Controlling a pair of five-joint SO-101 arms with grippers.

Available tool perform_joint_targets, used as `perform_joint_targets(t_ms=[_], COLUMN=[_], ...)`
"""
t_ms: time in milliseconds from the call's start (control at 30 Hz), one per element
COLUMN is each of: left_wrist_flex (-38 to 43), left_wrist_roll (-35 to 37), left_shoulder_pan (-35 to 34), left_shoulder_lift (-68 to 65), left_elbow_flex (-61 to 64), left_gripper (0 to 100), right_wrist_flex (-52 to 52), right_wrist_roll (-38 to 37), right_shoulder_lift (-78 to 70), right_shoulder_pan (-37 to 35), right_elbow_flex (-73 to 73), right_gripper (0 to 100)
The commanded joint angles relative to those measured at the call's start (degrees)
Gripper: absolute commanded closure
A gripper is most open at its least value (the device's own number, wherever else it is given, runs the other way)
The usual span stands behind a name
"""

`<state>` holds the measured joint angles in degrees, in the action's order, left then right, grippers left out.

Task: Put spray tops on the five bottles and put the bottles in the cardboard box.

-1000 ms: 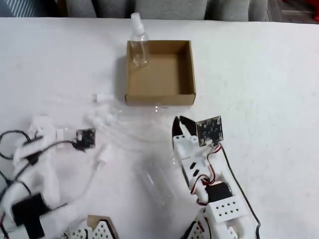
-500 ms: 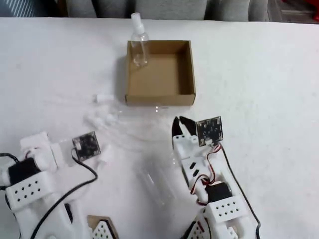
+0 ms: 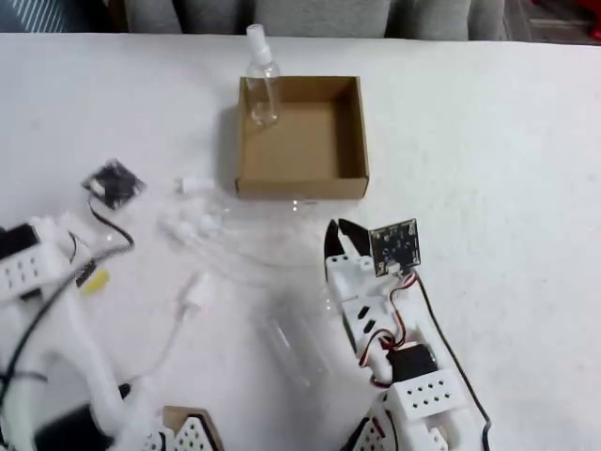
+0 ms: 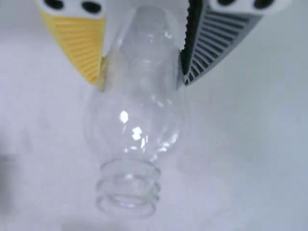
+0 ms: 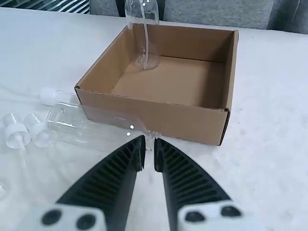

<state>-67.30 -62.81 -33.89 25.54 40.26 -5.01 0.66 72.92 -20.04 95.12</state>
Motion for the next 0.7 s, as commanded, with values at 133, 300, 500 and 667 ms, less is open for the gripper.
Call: perform_joint_targets(t_ms=[133,300,500,667], left_wrist_flex=[-0.62,-0.53,-0.44,-0.44], left_wrist_roll=[30.24,44.57,50.90,51.25], left_shoulder_pan=[-2.95,-5.23,-5.32,-5.32], left_shoulder_lift=[-15.43,-19.82,-22.64,-23.08], left_elbow_flex=[-10.81,-11.87,-11.69,-11.78], left_gripper=[95,95,84,79], right_wrist_flex=[0.66,0.66,0.66,0.66], right_wrist_roll=[-0.62,-0.62,-0.62,-0.62], right_shoulder_lift=[0.22,0.22,0.22,0.22], right_shoulder_pan=[-0.40,-0.40,-0.40,-0.31], right_elbow_flex=[-0.35,-0.35,-0.35,-0.35], right_gripper=[98.4,98.4,98.4,98.4])
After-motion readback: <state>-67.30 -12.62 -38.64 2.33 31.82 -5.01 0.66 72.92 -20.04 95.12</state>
